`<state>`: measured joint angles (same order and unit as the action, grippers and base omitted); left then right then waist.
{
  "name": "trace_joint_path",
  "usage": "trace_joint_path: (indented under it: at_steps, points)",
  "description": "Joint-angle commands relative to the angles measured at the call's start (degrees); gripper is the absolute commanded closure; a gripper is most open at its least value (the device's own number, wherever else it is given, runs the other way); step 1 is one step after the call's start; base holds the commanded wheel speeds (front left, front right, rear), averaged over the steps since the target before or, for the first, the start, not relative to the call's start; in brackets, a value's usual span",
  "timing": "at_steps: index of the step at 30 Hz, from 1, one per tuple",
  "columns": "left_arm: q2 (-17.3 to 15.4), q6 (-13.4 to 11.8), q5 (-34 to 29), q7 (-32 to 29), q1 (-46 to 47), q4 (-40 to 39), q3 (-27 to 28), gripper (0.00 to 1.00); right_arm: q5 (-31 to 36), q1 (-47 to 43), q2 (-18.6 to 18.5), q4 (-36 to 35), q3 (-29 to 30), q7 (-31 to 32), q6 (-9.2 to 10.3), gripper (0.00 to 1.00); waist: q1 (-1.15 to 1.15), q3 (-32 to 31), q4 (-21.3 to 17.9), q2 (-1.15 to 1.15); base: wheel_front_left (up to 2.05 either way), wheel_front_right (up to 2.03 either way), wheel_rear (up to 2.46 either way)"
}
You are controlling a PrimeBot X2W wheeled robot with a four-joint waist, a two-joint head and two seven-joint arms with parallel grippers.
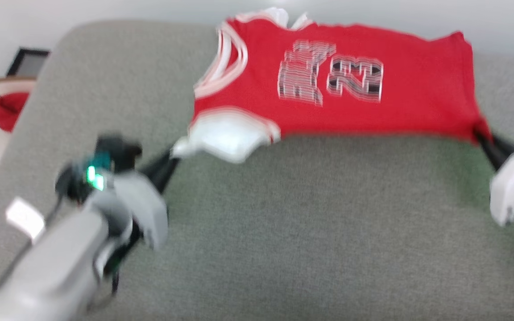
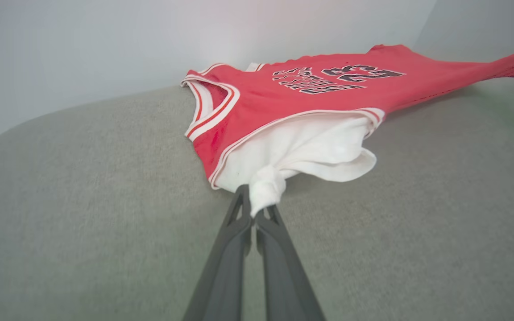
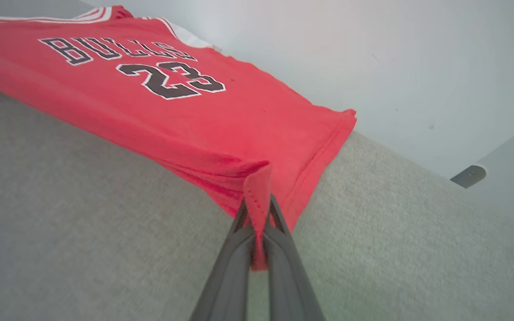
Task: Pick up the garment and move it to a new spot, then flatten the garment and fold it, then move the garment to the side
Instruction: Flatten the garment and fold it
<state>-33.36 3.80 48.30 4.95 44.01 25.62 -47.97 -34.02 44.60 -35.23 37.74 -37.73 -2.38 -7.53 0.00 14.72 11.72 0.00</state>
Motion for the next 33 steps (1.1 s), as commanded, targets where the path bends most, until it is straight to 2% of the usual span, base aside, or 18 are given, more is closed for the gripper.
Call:
trace_joint_path:
  at_steps: [1,6,11,17,24,28,33]
  points:
    - [-1.8,-2.0,1.0,-0.5,-4.5,-2.6,-0.1,1.00,-1.7,-4.2,-1.7,-2.8,0.2,0.8,0.08,1.00,0.00,-5.8,-0.1,0.00,0.00,0.00,0.00]
    - [-6.5,-8.2,4.3,-2.6,-16.7,-13.5,-0.7,1.00,-4.1,-16.6,-6.6,-14.1,0.6,4.3,0.08,1.00,0.00,-8.1,-0.6,0.00,0.00,0.00,0.00]
    - [-10.1,-15.3,6.7,-2.9,-26.8,-23.9,-0.7,1.00,-5.8,-27.9,-10.1,-23.0,3.6,8.1,0.08,1.00,0.00,-9.0,-0.4,0.00,0.00,0.00,0.00]
    - [-11.2,-21.8,11.2,-3.7,-37.2,-31.7,-1.4,1.00,-6.7,-40.1,-10.7,-32.2,8.6,13.6,0.08,1.00,0.00,-8.8,-0.4,0.00,0.00,0.00,0.00]
    - [-12.6,-26.2,14.5,-3.3,-44.1,-36.7,-0.8,1.00,-6.4,-51.6,-8.2,-39.3,16.5,18.7,0.08,1.00,0.00,-7.6,-0.2,0.00,0.00,0.00,0.00]
    - [-14.3,-27.8,14.5,-3.9,-43.6,-39.7,0.2,1.00,-4.6,-54.8,-6.3,-42.8,20.2,20.9,0.07,1.00,0.00,-6.6,-0.7,0.00,0.00,0.00,0.00]
    - [-17.7,-29.1,12.6,-5.8,-40.1,-43.7,1.7,1.00,-2.3,-54.5,-4.6,-47.2,24.0,23.6,0.07,1.00,0.00,-5.2,-2.4,0.00,0.00,0.00,0.00]
